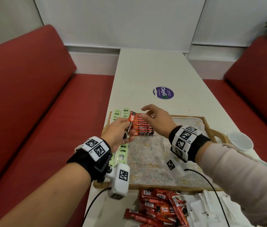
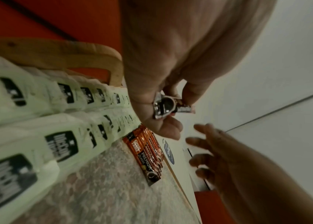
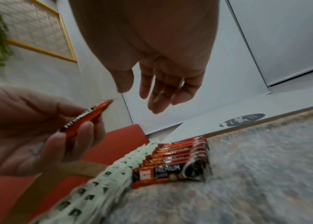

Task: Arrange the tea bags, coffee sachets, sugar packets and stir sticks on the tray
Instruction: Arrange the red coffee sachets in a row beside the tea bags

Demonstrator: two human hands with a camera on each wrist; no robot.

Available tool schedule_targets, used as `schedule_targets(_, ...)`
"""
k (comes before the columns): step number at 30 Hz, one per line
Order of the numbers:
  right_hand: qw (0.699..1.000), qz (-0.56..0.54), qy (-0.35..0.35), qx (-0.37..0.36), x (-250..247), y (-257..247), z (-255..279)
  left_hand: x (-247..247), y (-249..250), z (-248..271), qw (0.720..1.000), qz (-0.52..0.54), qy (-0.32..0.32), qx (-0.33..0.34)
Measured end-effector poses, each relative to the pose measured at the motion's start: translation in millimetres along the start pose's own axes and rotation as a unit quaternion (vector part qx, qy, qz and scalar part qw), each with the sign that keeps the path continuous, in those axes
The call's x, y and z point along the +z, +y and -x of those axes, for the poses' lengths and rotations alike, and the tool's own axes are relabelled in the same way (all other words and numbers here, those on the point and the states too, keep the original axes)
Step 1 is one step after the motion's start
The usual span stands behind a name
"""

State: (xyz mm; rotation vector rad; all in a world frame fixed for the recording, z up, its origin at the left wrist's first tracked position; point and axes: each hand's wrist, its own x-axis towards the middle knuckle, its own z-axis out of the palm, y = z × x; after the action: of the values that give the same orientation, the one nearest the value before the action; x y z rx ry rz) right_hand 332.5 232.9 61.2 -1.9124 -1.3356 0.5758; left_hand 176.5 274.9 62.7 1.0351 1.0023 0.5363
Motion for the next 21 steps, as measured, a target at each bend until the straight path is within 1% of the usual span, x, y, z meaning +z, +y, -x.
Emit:
schedule_targets(4, 0.997, -0.053, -0.050, -0.014, 1, -10, 7, 5, -3, 6, 0.996, -0.082, -0.020, 0.033)
schedule_targets(6, 0.997, -0.068, -0.042, -0.015, 2, -11, 10, 7, -3, 11, 0.992, -0.117, -0.014, 0.053)
schedule_targets(8, 0.997, -0.078, -0.022, -0.016, 0, -11, 12, 9, -3, 15, 0.977, -0.191, 0.006, 0.095)
schedule_targets(10, 0.995, -0.094, -0.021, -0.015, -3, -12, 15, 9, -2, 18, 0.956, -0.260, 0.005, 0.136)
schedule_targets(13, 0.993, -0.116, -0.024, -0.014, -5, -14, 19, 11, 0, 23, 0.931, -0.328, -0.006, 0.159)
schedule_targets(14, 0.993, -0.113, -0.021, -0.014, -6, -15, 21, 12, 0, 24, 0.931, -0.329, -0.002, 0.159)
schedule_targets(16, 0.995, -0.092, -0.020, -0.008, -7, -15, 25, 15, -1, 25, 0.945, -0.287, 0.005, 0.156)
schedule_targets(19, 0.996, -0.058, -0.066, 0.014, -7, -10, 30, 18, -2, 25, 0.971, -0.188, -0.002, 0.145)
schedule_targets(21, 0.996, -0.020, -0.087, 0.019, -8, -4, 31, 18, -2, 24, 0.978, -0.148, -0.009, 0.143)
